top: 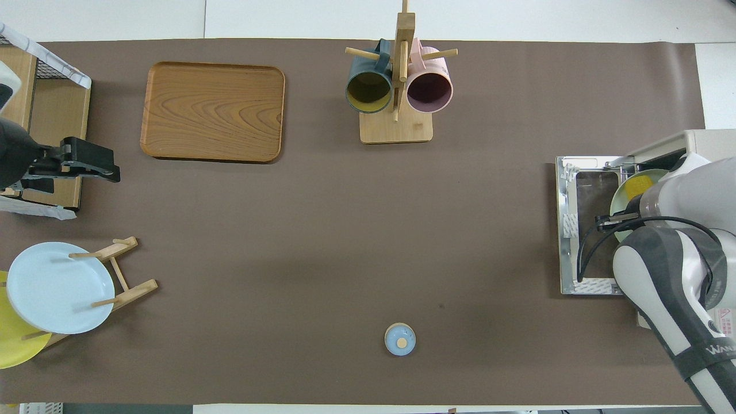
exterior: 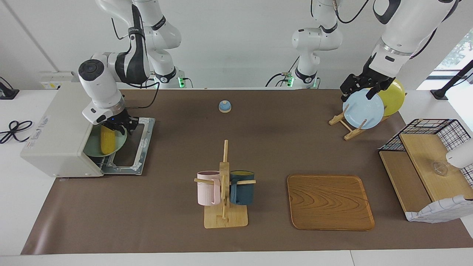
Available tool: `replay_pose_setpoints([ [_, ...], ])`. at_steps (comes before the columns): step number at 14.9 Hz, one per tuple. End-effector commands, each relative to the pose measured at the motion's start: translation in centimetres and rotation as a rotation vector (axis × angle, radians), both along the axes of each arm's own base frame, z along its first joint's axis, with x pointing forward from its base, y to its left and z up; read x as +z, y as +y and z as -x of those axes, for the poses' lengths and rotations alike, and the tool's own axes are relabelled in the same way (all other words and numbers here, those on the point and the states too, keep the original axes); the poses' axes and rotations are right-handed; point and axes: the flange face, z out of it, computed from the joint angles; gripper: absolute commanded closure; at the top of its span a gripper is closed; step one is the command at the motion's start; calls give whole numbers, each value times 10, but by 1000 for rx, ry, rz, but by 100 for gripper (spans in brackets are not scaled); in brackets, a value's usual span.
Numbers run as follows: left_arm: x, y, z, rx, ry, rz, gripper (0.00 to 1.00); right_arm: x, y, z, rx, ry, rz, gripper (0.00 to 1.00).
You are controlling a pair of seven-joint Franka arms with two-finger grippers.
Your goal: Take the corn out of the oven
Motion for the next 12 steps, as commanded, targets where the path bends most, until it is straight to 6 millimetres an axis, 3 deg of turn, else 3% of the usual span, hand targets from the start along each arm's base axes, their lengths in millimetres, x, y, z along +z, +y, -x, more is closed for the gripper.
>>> replay_pose_setpoints([
  [1,0,0,6,-4,-7,-13,0,-14,0,2,71,-2,9,71],
  [4,0,2,7,2,1,-14,0,-20,-3,3,102,14,27,73],
  [8,0,8,7,13,1,-14,0,-21,-6,5,149,41,75,100],
  [11,0,8,6,13,-2,-14,0,-18,2,5,183,72,102,100],
  [12,1,8,6,13,-5,-15,0,-13,15,0,201,72,106,100],
])
